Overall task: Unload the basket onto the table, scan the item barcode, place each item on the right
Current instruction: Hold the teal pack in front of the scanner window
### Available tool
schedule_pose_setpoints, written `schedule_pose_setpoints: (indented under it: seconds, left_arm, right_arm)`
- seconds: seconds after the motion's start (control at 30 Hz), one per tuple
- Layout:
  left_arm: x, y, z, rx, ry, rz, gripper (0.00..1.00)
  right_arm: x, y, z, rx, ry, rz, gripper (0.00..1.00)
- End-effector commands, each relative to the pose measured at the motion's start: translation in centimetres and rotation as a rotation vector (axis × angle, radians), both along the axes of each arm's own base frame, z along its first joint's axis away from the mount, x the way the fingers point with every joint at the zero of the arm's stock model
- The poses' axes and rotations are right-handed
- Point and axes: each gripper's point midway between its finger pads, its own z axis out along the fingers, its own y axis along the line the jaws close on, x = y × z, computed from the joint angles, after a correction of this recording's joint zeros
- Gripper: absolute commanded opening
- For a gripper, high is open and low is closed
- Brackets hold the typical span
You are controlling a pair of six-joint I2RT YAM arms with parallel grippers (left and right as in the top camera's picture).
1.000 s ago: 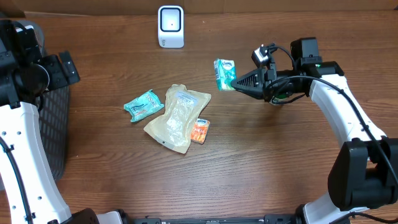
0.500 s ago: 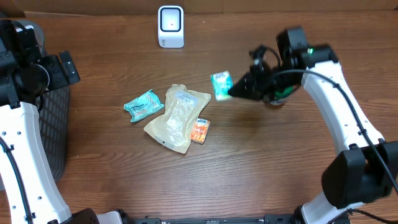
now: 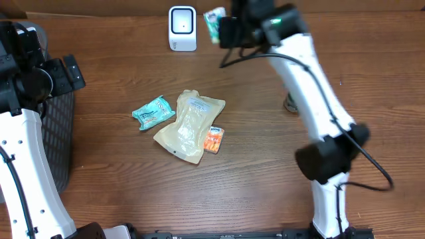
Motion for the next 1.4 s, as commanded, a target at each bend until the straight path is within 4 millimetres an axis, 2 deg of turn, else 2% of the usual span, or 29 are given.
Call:
schedule_pose_setpoints:
  seconds: [0.0, 0.23, 0.3, 0.47, 0.6, 0.7, 1.2, 1.27, 1.37]
  left_arm:
    - [0.2, 0.1, 0.7, 0.020, -0.013, -0.018, 0.99]
    - [0.2, 0.1, 0.7, 0.020, -0.013, -0.018, 0.99]
    - [0.2, 0.1, 0.7, 0.020, -0.014, -0.018, 0.99]
    - [0.2, 0.1, 0.7, 0.020, -0.013, -0.018, 1.00]
    - [0.2, 0.1, 0.7, 0.020, -0.014, -0.018, 0.99]
    - [0.2, 0.1, 0.7, 0.020, -0.014, -0.017, 1.00]
    - [0.2, 0.1, 0.7, 0.020, -0.013, -0.018, 1.00]
    - [0.2, 0.1, 0.7, 0.020, -0.013, -0.018, 1.00]
    - [0.2, 0.1, 0.7, 0.020, -0.013, -0.018, 1.00]
  right_arm:
    - [4.6, -0.2, -2.0, -0.239, -0.193, -0.098, 0.04]
    - [10.2, 4.2, -3.3, -0.367, -0.474, -0.009, 0.04]
    - [11.3, 5.4, -3.7, -0.412, -0.541, 0.048, 0.04]
    - [12.8, 8.1, -6.4, -0.633, -0.666, 0.261, 0.04]
    - [12.9, 9.4, -9.0, -0.816, -0.692, 0.434, 0.04]
    - [12.6, 9.5, -10.1, -0.868, -0.681, 0.486, 0.04]
    - [12.1, 10.4, -9.9, -0.853, -0.688, 0.483, 0.04]
    - [12.1, 10.4, -9.2, -0.819, -0.691, 0.454, 0.04]
    - [11.8, 10.3, -7.2, -0.726, -0.693, 0.379, 0.04]
